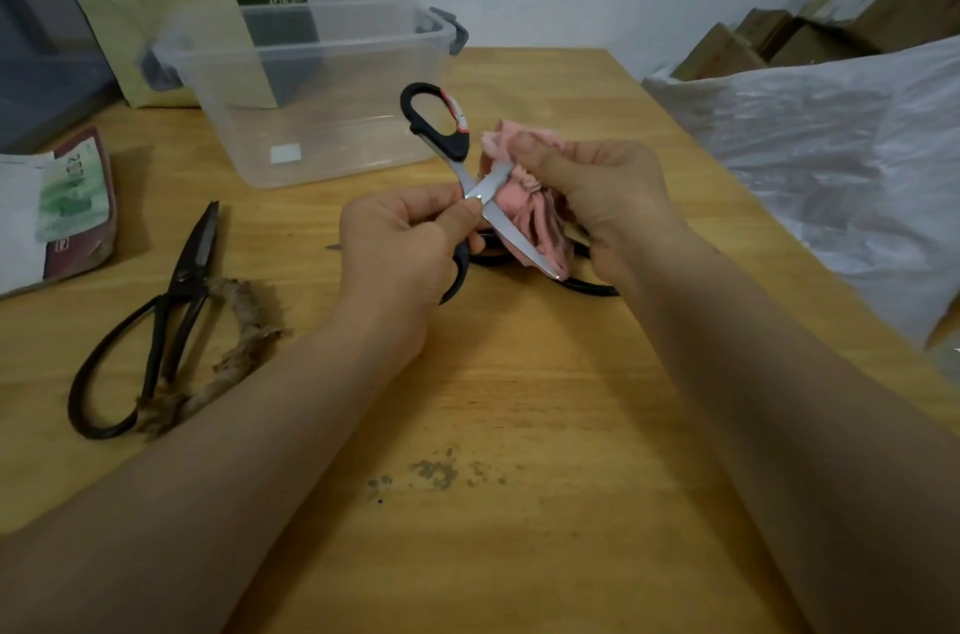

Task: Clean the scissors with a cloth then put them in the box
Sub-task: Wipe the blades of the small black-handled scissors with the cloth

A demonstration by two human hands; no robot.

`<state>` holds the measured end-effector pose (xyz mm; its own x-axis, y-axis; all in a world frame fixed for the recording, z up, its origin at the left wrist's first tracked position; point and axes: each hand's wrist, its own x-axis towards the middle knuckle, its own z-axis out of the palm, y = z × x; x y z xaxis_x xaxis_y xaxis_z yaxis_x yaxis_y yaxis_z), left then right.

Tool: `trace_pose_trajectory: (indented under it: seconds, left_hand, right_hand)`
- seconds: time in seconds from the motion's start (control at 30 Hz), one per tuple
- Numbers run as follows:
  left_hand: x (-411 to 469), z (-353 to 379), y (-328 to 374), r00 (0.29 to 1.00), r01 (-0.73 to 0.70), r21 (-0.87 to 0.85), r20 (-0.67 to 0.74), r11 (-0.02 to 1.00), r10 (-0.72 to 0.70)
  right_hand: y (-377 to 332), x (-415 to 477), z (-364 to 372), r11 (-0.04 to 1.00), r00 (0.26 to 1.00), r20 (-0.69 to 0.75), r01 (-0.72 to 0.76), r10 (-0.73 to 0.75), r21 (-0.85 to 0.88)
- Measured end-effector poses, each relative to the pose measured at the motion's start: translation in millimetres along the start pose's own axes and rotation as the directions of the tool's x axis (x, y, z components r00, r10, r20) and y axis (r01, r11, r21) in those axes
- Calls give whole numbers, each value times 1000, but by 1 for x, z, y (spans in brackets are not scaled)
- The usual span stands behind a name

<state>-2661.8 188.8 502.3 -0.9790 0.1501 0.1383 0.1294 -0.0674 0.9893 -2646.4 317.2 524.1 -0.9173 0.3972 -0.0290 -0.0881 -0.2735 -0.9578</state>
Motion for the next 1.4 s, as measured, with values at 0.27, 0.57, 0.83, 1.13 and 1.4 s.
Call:
trace_pose_trajectory:
  seconds: [0.27,0.57,0.83,1.13,1.4]
  left_hand:
    - [0,1,-1,1000,4,23,3,1000,-4]
    - [1,0,2,1000,-3,17,2,1000,3]
    - [2,-2,2,1000,-2,19,14,1000,1]
    - [2,-2,0,1000,14,57,-6,998,-13]
    - [-1,-1,0,999,18,70,28,997,-20]
  right_hand:
    - [2,7,-3,1000,996,-89,-10,8,-16]
    - [6,2,5,998,999,17,-51,50,25]
    - [11,1,4,998,997,62,-43,46,-51]
    - [6,8,-6,997,998,-63,-7,2,-81]
    - [-1,6,-10,1000,996,-85,-1,1,1]
